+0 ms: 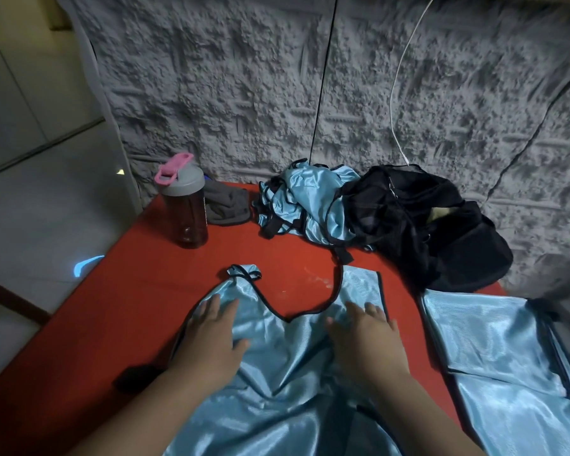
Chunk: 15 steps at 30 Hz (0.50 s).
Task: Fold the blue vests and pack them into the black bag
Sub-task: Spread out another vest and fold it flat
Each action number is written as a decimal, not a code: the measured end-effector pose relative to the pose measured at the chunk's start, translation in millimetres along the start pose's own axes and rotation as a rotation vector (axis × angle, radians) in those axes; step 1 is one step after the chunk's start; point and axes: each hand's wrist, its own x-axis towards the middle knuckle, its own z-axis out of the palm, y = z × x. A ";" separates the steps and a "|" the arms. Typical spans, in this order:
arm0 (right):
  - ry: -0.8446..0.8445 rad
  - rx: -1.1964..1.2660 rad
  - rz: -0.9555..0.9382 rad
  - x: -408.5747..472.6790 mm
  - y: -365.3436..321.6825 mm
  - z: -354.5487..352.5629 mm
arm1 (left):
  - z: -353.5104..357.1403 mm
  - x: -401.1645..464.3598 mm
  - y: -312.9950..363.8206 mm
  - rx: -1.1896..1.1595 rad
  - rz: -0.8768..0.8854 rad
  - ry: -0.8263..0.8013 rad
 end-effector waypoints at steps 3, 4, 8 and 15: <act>-0.061 0.101 -0.041 0.6 1.8 5.3 | -0.9 5.0 -8.3 0.049 -0.071 -0.002; -0.086 0.041 -0.052 2.2 5.4 13.5 | -1.3 7.0 -12.1 0.069 -0.110 -0.021; -0.071 -0.029 -0.002 0.4 9.4 22.6 | -3.9 11.9 -23.2 0.094 -0.202 -0.015; -0.096 0.026 0.012 -5.7 2.8 18.2 | -2.7 17.8 -18.5 0.109 -0.052 0.003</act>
